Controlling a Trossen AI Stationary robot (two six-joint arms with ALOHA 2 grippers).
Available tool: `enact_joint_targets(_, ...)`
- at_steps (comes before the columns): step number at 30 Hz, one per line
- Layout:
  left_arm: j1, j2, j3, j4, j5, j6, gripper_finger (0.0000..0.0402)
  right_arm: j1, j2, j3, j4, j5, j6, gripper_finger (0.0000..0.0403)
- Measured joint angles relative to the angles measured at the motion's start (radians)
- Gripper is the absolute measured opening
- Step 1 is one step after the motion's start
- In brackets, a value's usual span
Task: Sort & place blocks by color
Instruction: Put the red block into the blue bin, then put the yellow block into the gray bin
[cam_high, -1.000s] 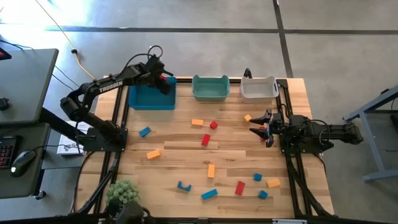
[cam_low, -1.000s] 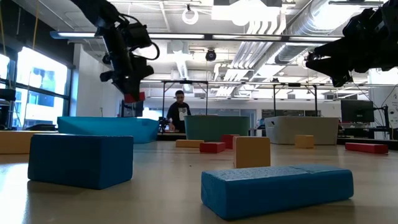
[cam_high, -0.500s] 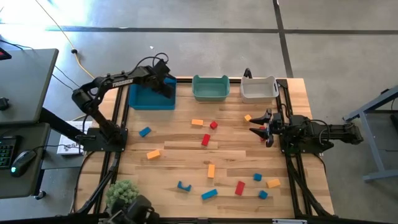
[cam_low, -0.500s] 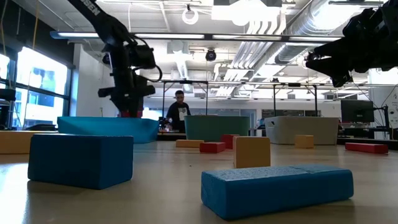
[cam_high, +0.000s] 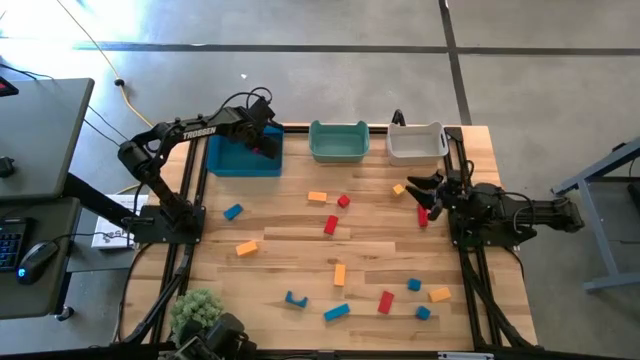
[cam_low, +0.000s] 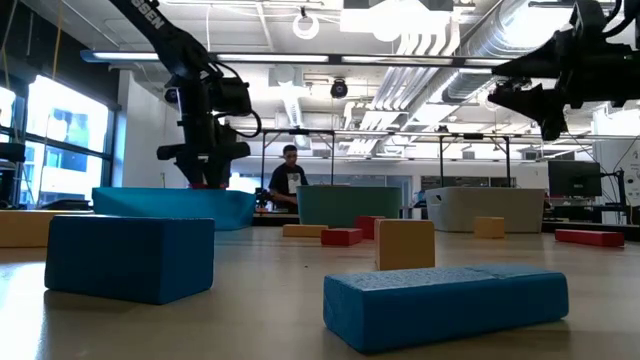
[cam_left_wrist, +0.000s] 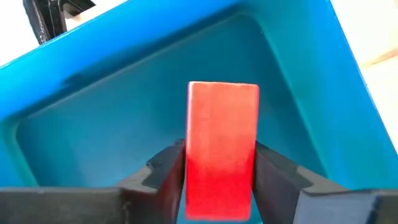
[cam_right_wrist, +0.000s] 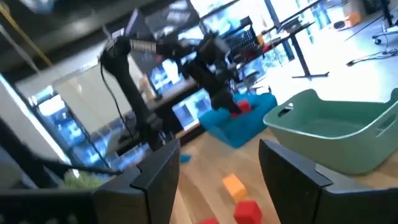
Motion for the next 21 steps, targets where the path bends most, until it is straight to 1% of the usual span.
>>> enact_joint_targets(6, 0.000, 0.000, 0.000, -0.006, 0.015, 0.001, 0.0165, 0.000, 0.000, 0.000, 0.078, 0.009, 0.024, 0.0207)
enact_joint_targets(11, 0.000, 0.000, 0.001, -0.008, 0.016, 0.002, 0.0166, 0.000, 0.000, 0.000, 0.135, 0.086, 0.121, 0.0207)
enact_joint_targets(15, 0.001, -0.002, 0.028, -0.014, 0.056, 0.033, 0.0165, 0.000, 0.001, 0.035, 0.137, 0.119, 0.128, 0.0207)
enact_joint_targets(18, 0.001, -0.011, 0.051, -0.013, 0.089, 0.085, 0.0163, 0.000, 0.001, 0.090, 0.097, 0.154, 0.085, 0.0207)
enact_joint_targets(21, -0.003, -0.019, 0.073, -0.014, 0.122, 0.115, 0.0164, 0.000, 0.009, 0.169, -0.017, 0.204, 0.041, 0.0207)
